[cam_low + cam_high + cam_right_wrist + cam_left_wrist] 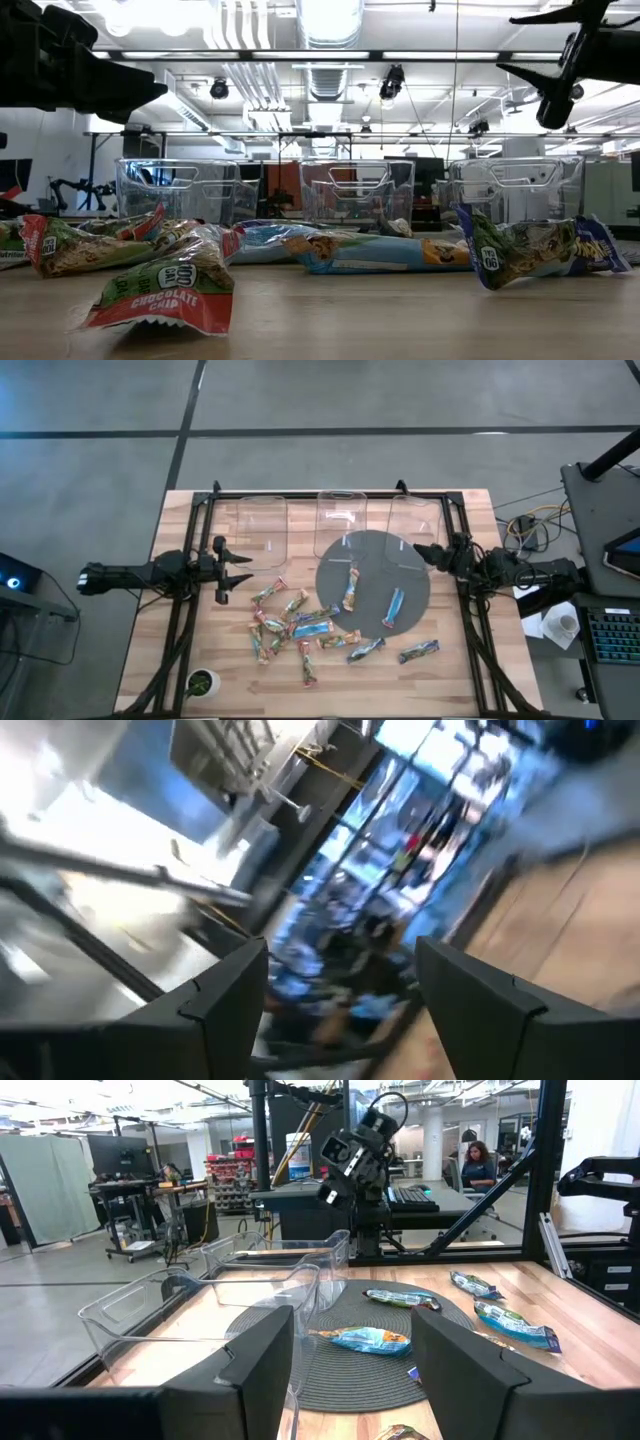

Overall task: Pick and place Granola Bars by type
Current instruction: Put the blue granola bar into the right transparent bin

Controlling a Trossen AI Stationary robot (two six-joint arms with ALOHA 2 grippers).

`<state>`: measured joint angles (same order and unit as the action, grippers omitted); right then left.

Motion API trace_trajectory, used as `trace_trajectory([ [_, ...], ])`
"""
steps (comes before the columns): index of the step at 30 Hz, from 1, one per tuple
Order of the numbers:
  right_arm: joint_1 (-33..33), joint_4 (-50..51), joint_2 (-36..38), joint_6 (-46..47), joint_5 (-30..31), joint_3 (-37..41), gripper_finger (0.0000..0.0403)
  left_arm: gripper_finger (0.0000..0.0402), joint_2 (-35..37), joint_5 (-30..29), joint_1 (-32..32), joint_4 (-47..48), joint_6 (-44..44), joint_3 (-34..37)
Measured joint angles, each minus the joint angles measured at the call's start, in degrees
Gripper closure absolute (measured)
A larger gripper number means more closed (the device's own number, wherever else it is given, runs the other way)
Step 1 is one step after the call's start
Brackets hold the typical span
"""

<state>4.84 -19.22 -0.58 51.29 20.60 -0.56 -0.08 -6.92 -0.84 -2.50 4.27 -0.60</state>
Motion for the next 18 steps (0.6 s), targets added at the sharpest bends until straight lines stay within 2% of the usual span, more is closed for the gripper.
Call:
trace_trajectory([
  [3,0.02,-1.07,0.0,-4.57,1.02,0.0,0.0161,0.0216,0.0,0.0,0.0,0.02,0.0,-0.02],
  [10,0.02,-3.1,0.04,-4.58,5.67,0.0,0.0161,0.0216,0.0,0.0,-0.02,0.02,-0.02,-0.02],
  [18,0.03,-7.89,0.09,12.18,6.55,0.0,0.0161,0.0216,-0.02,0.0,0.0,0.0,0.0,0.0],
])
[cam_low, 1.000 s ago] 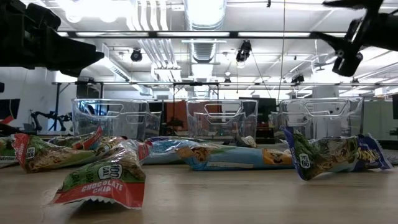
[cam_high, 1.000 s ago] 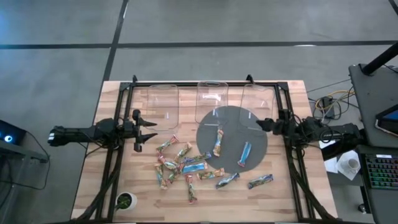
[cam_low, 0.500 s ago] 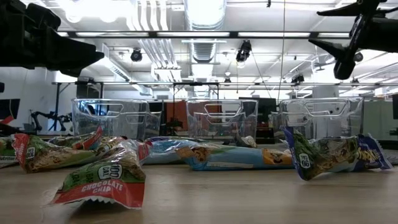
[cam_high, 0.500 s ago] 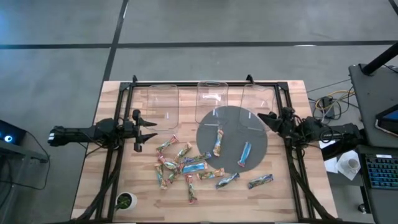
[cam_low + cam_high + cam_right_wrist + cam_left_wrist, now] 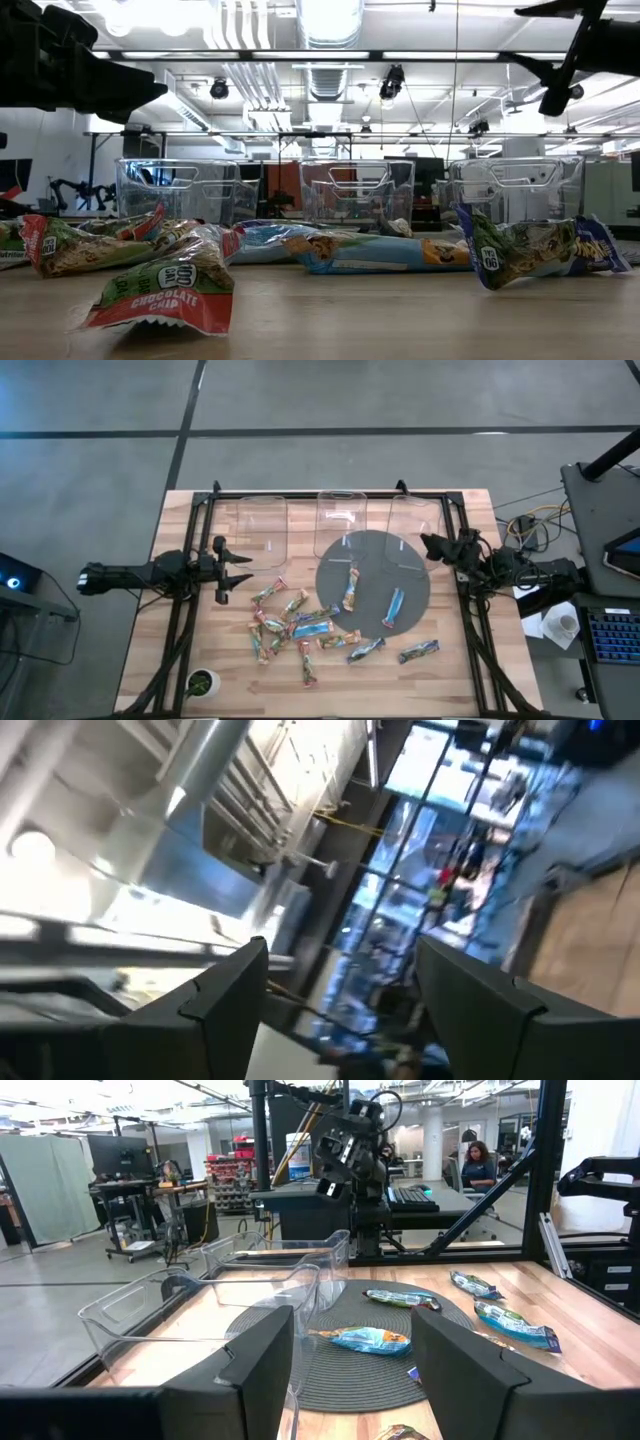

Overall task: Pick and place Granola Bars by type
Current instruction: Put the blue granola bar into the right transparent bin

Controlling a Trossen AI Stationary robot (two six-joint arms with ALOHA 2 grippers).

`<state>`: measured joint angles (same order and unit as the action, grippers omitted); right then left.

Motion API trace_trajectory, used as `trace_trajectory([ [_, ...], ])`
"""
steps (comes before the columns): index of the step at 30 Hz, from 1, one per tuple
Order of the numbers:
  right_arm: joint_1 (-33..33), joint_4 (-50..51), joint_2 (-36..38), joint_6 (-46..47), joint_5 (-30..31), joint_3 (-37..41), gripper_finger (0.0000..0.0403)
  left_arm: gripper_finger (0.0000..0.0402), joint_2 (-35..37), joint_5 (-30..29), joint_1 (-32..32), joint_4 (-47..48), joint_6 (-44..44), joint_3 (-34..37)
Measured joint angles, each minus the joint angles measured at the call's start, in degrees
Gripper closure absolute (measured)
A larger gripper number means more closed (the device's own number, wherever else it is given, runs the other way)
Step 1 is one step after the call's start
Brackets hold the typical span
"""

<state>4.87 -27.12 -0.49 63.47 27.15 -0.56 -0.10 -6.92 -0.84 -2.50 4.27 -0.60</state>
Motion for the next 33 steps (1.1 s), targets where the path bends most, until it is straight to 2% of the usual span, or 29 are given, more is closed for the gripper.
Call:
trace_trajectory([
  [4,-0.01,-0.76,-0.02,2.06,5.41,0.0,0.0161,0.0216,0.02,0.0,-0.01,0.01,0.0,0.0],
  [8,-0.01,-0.78,-0.01,2.15,6.38,0.0,0.0161,0.0216,0.01,0.0,0.0,0.0,0.0,-0.01],
  [10,-0.2,-0.81,-0.23,4.56,9.99,0.0,0.0161,0.0216,0.02,0.0,0.0,0.0,-0.02,-0.02],
  [12,-0.2,-1.32,-0.28,5.11,9.74,0.02,0.0161,0.0216,0.02,0.0,-0.01,0.0,-0.01,-0.01],
  [16,0.1,-4.48,-0.84,1.07,-2.69,-0.16,0.0161,0.0216,0.0,0.0,0.0,0.0,-0.01,0.0],
  [20,1.72,-1.99,-4.7,0.41,-13.34,-4.09,0.0161,0.0216,0.02,0.0,-0.02,0.0,-0.02,-0.01],
  [23,3.9,12.06,-10.02,-0.59,-16.85,-10.77,0.0161,0.0216,0.02,0.0,0.0,0.02,-0.02,-0.02],
  [27,7.6,42.54,-20.24,-0.84,-21.15,-21.48,0.0161,0.0216,0.0,0.0,-0.02,0.02,-0.02,0.0],
  [29,10.2,54.09,-26.0,-1.19,-23.79,-25.97,0.0161,0.0216,0.0,0.0,0.0,0.02,-0.01,-0.01],
  [33,17.31,66.48,-36.89,-3.54,-27.1,-32.94,0.0162,0.0216,0.02,0.0,0.0,0.02,-0.01,0.0],
])
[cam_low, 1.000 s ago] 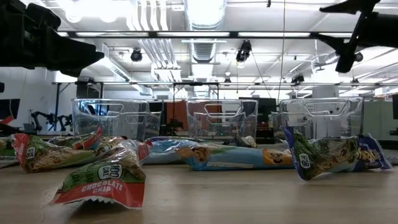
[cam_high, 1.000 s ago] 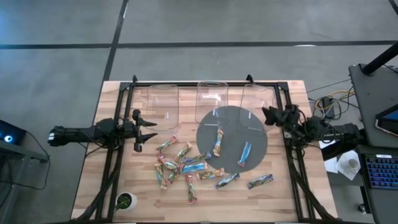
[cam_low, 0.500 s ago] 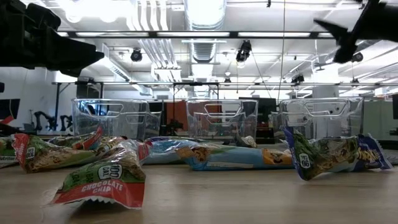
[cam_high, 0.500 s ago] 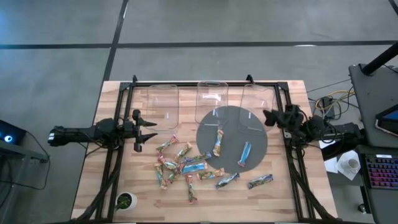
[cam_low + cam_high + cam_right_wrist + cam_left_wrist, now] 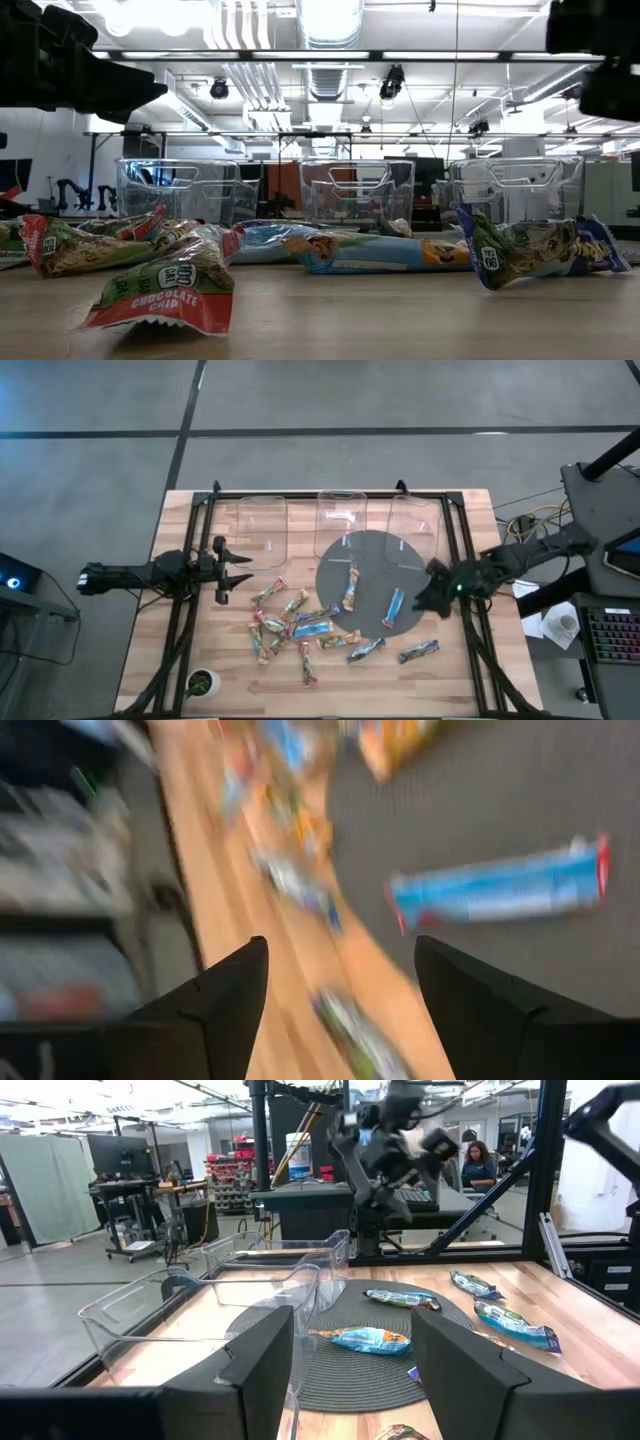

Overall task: Pick and place Granola Bars by type
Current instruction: Put the blue granola bar into the right transparent bin

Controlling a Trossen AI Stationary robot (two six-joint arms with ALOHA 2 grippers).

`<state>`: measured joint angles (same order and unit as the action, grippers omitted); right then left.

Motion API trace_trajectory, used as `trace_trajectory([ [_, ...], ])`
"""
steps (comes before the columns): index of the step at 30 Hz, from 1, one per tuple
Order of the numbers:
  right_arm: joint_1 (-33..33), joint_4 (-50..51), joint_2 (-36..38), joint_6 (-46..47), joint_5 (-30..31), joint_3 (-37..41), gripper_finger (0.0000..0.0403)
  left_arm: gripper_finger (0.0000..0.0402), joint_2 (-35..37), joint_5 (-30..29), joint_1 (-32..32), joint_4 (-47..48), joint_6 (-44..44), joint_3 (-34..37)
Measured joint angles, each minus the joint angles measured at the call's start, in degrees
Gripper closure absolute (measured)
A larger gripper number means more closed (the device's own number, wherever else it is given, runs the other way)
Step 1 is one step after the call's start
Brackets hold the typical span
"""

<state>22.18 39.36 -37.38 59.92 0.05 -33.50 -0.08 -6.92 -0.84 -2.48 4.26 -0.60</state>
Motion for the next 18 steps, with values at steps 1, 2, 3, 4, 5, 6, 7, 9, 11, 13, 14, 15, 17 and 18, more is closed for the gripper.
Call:
trace_trajectory([
  [1,2.01,1.76,-2.5,-0.56,-0.02,-1.42,0.0163,0.0216,-0.02,0.0,0.0,0.0,0.01,0.0],
  [2,4.13,2.99,-4.89,-1.2,-0.01,-2.54,0.0164,0.0216,0.0,0.0,-0.02,0.0,0.01,0.0],
  [3,6.15,3.89,-7.42,-1.71,0.07,-3.55,0.0166,0.0216,-0.02,0.0,-0.01,0.0,0.0,-0.01],
  [4,8.07,4.34,-9.8,-2.18,0.28,-4.42,0.0167,0.0216,0.0,0.0,0.0,0.0,-0.01,0.0],
  [5,9.96,4.62,-12.14,-2.71,0.63,-5.15,0.0167,0.0216,-0.02,0.0,0.0,-0.02,0.01,-0.02],
  [6,11.96,4.99,-14.56,-3.14,1.31,-5.8,0.0168,0.0216,-0.01,0.0,-0.01,-0.01,-0.01,0.0],
  [7,13.75,5.07,-16.9,-3.64,1.77,-6.21,0.0168,0.0216,-0.01,0.0,-0.01,0.0,0.0,-0.02],
  [9,16.86,5.02,-21.59,-4.75,1.89,-6.7,0.0168,0.0216,0.0,0.0,-0.01,0.0,0.01,0.0],
  [11,19.34,5.22,-26.01,-4.66,1.68,-6.69,0.0168,0.0216,0.0,0.0,0.0,0.0,-0.01,0.0],
  [13,21.47,5.25,-30.27,-4.2,1.23,-6.66,0.0168,0.0216,-0.01,0.0,0.0,0.0,-0.01,0.0],
  [14,22.39,5.12,-32.13,-4.18,1.19,-6.66,0.0168,0.0216,-0.02,0.0,0.0,0.0,0.01,0.0],
  [15,23.3,4.9,-33.76,-4.23,1.19,-6.67,0.0168,0.0216,0.0,0.0,-0.01,0.02,0.0,0.0],
  [17,24.87,4.81,-36.7,-5.11,1.69,-7.23,0.0168,0.0216,0.0,0.0,-0.01,-0.01,0.0,-0.01],
  [18,25.5,4.7,-37.86,-5.8,2.14,-7.71,0.0168,0.0216,-0.02,0.0,-0.01,0.01,0.01,0.0],
])
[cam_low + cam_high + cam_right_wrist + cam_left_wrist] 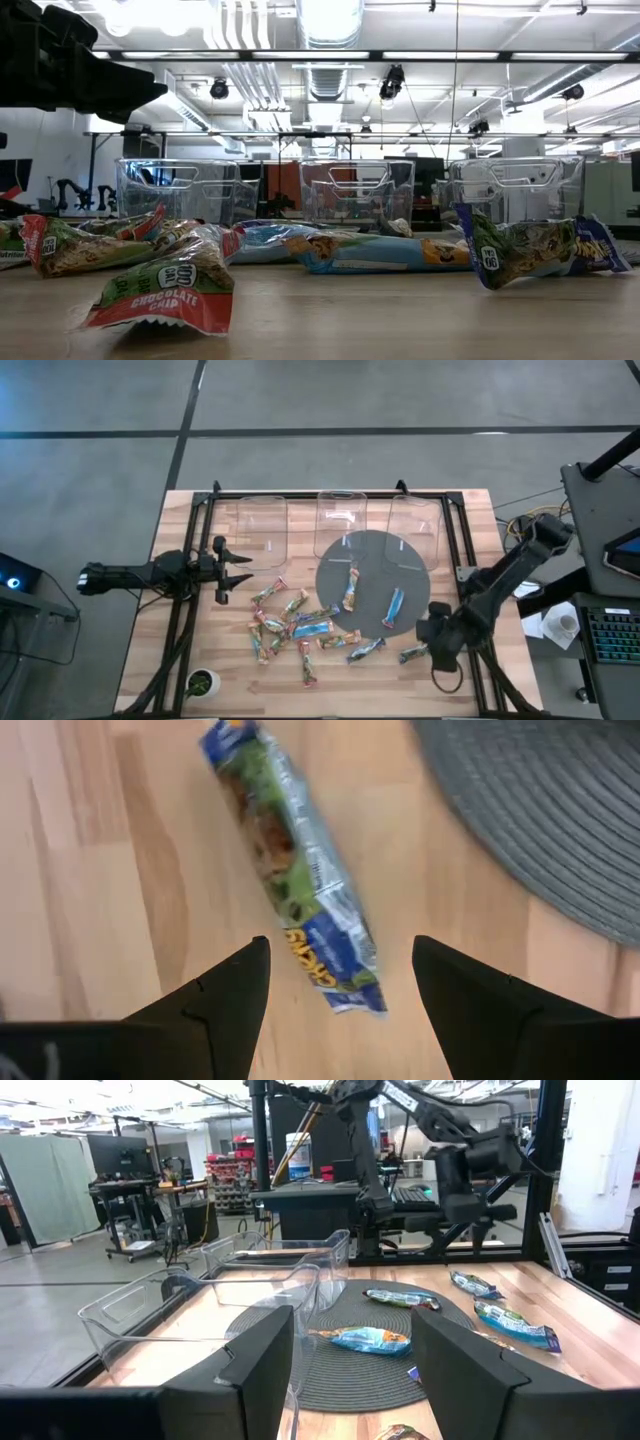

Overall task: Pick and place Granola Bars by type
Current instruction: Put the blue granola bar into the right transparent bin

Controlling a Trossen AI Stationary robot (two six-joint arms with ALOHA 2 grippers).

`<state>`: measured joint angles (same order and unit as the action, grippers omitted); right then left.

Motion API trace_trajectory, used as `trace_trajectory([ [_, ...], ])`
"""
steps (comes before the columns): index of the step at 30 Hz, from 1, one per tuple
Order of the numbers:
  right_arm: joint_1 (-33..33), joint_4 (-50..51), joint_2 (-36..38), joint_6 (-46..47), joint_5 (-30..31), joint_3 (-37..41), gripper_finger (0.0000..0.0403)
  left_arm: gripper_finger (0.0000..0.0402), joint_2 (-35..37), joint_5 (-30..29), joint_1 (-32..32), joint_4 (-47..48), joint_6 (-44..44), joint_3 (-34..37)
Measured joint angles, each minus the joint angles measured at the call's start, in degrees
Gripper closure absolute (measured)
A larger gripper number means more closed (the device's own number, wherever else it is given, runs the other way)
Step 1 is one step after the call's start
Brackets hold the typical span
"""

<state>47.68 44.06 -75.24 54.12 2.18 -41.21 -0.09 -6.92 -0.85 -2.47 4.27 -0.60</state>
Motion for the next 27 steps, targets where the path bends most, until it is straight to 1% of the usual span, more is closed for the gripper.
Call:
trace_trajectory([
  [3,1.38,-0.31,-2.69,-2.19,2.13,-1.41,0.0167,0.0216,0.01,0.0,0.0,-0.01,-0.01,0.0],
  [7,1.62,-1.22,-5.68,-3.97,2.46,-1.83,0.0159,0.0216,0.0,0.0,0.01,0.0,-0.02,-0.01],
  [16,1.6,-2.58,-10.64,-6.39,2.48,-1.83,0.0084,0.0216,0.0,0.0,0.01,-0.01,0.0,-0.02],
  [19,1.6,-3.04,-12.52,-6.89,2.48,-1.83,0.0067,0.0216,0.0,0.0,0.01,-0.01,0.0,0.0],
  [23,1.58,-3.13,-14.47,-7.03,2.33,-2.03,0.0061,0.0216,-0.01,0.0,-0.01,0.01,0.0,-0.01],
  [27,1.56,-3.73,-13.85,-6.51,2.22,-1.89,0.0077,0.0216,0.0,0.0,-0.01,-0.02,-0.01,0.0],
])
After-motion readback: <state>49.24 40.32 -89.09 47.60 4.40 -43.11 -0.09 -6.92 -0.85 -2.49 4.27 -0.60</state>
